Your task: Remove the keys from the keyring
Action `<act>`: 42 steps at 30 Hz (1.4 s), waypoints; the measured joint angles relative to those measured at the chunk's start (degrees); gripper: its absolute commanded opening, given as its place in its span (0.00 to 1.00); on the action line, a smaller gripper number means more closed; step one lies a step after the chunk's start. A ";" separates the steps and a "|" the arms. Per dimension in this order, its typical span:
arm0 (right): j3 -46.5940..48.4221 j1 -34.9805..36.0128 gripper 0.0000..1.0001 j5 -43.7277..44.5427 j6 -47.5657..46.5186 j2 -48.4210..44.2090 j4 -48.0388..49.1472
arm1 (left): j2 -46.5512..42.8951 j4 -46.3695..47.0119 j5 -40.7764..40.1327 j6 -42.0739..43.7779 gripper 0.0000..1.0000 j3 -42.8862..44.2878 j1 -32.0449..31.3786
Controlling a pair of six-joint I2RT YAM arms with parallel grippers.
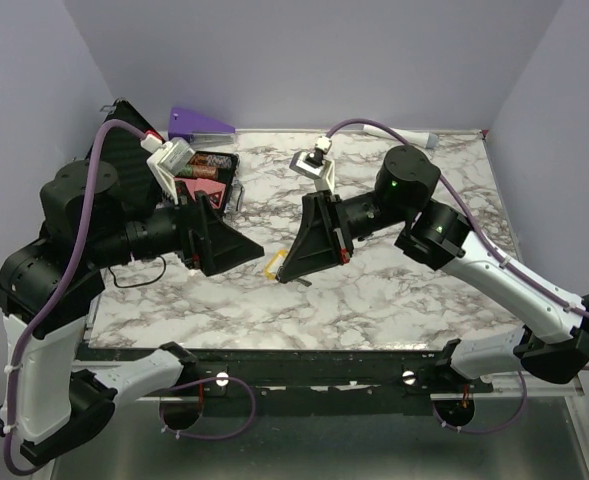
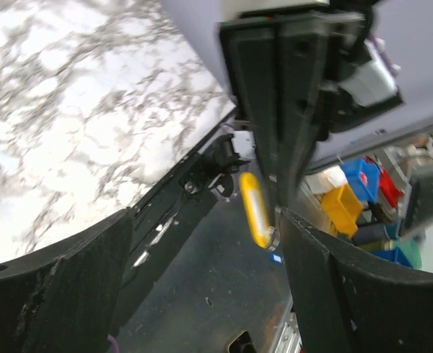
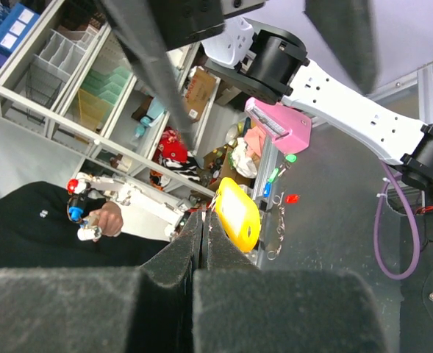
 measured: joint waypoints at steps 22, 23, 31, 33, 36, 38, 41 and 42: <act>-2.97 0.00 0.01 -0.02 6.58 -0.79 8.85 | -2.73 16.06 22.97 4.31 0.75 -8.46 0.00; -2.97 0.00 0.01 -0.02 6.75 -0.76 9.07 | -2.58 15.52 22.88 4.57 0.72 -8.35 0.00; -2.19 0.00 0.01 -0.04 7.43 -0.50 10.16 | -3.34 14.23 22.99 4.96 0.60 -9.60 0.00; -1.88 0.00 0.01 -0.04 7.45 -0.31 10.36 | -3.98 14.86 23.43 4.50 0.58 -10.95 0.00; -1.88 0.00 0.01 -0.07 7.50 -0.04 10.60 | -5.14 17.18 24.09 3.23 0.54 -13.40 0.00; -1.88 0.00 0.01 -0.09 7.56 0.22 10.64 | -5.51 18.58 24.57 2.19 0.47 -14.78 0.00; -1.88 0.00 0.01 -0.13 7.63 0.68 10.80 | -5.73 21.49 25.29 0.44 0.38 -16.63 0.00; -1.88 0.00 0.01 -0.15 7.65 0.83 10.91 | -5.79 22.60 25.44 -0.31 0.36 -17.35 0.00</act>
